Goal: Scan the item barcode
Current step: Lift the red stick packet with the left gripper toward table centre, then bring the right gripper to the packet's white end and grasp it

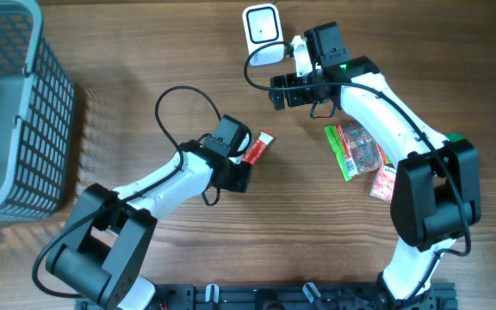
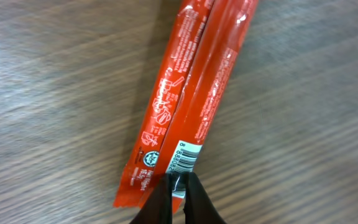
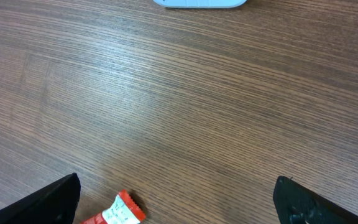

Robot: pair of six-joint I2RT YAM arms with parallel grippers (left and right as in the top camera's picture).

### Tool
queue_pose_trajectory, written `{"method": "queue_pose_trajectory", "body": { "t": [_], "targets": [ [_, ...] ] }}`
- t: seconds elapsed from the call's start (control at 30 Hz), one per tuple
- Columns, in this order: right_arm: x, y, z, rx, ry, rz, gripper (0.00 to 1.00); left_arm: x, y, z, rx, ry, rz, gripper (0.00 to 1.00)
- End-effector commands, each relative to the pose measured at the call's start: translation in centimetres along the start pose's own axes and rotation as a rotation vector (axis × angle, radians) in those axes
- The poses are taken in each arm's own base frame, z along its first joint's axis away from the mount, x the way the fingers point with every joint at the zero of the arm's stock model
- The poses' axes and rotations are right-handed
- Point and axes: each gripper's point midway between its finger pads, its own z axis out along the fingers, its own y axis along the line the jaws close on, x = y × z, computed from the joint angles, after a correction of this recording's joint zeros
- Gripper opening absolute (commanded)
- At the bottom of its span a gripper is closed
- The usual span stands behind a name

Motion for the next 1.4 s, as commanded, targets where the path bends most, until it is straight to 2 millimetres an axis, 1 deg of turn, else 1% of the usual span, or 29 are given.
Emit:
{"method": "queue_pose_trajectory", "body": {
  "t": [0.0, 0.07, 0.17, 0.3, 0.37, 0.47, 0.57, 0.63, 0.7, 0.73, 0.77, 0.83, 0.9, 0.93, 1.0, 1.03, 1.1, 1.2, 1.3, 1.37],
  "targets": [
    [-0.7, 0.3, -0.5, -0.017, -0.021, -0.021, 1.0, -0.6, 3.8, -0.3, -0.217, -0.064, -0.062, 0.09],
    [-0.7, 0.3, -0.5, -0.018, -0.021, -0.02, 1.0, -1.2, 4.1, -0.4, -0.233, -0.093, -0.061, 0.1],
    [-0.7, 0.3, -0.5, -0.017, -0.021, -0.021, 1.0, -2.1, 3.8, -0.4, -0.22, -0.129, -0.062, 0.1],
    [-0.7, 0.3, -0.5, -0.017, -0.021, -0.021, 1.0, -2.6, 3.6, -0.9, -0.215, -0.145, -0.063, 0.09],
    [-0.7, 0.3, -0.5, -0.017, -0.021, -0.021, 1.0, -3.0, 3.5, -1.7, -0.212, -0.155, -0.066, 0.09],
    [-1.0, 0.5, -0.5, -0.027, -0.033, -0.009, 1.0, -3.9, 3.9, -3.4, -0.201, -0.201, -0.155, 0.09],
    [-1.4, 0.6, -0.5, -0.032, -0.049, 0.108, 1.0, -4.6, 4.5, -4.7, -0.161, -0.24, -0.242, 0.09],
    [-1.4, 0.6, -0.5, -0.034, -0.048, 0.207, 1.0, -4.7, 4.4, -4.8, -0.095, -0.225, -0.286, 0.09],
    [-1.4, 0.7, -0.5, -0.047, -0.043, 0.377, 1.0, -4.4, 4.4, -4.5, -0.024, -0.19, -0.321, 0.08],
    [-1.2, 1.2, -0.6, -0.072, -0.029, 0.426, 1.0, -4.3, 4.5, -4.4, -0.007, -0.176, -0.333, 0.08],
    [-1.1, 1.8, -0.6, -0.105, -0.013, 0.434, 1.0, -4.2, 4.6, -4.2, 0.0, -0.169, -0.341, 0.07],
    [-0.8, 2.7, -0.6, -0.156, 0.009, 0.369, 1.0, -4.0, 4.8, -3.9, 0.012, -0.153, -0.355, 0.06],
    [0.1, 3.8, -0.8, -0.215, 0.054, 0.343, 0.8, -3.6, 4.7, -3.3, 0.026, -0.125, -0.361, 0.06],
    [0.4, 4.4, -0.8, -0.239, 0.069, 0.339, 0.74, -3.4, 4.7, -3.1, 0.029, -0.114, -0.364, 0.05],
    [0.8, 5.2, -0.5, -0.264, 0.075, 0.303, 0.7, -3.0, 4.8, -2.6, 0.024, -0.093, -0.38, 0.04],
    [1.1, 5.4, -0.4, -0.266, 0.08, 0.275, 0.69, -2.9, 4.9, -2.3, 0.021, -0.083, -0.382, 0.04],
    [2.1, 6.2, 0.0, -0.276, 0.092, 0.169, 0.7, -2.7, 5.0, -1.5, 0.016, -0.067, -0.385, 0.04],
    [3.0, 7.1, 0.4, -0.285, 0.106, 0.079, 0.7, -2.6, 5.2, -0.7, 0.013, -0.058, -0.387, 0.04],
    [3.3, 8.0, 0.7, -0.297, 0.097, -0.005, 0.7, -2.9, 5.3, -0.1, 0.015, -0.063, -0.395, 0.04],
    [3.4, 8.1, 1.0, -0.277, 0.095, -0.022, 0.7, -2.8, 5.3, 0.1, 0.015, -0.059, -0.417, 0.04]
  ]
}}
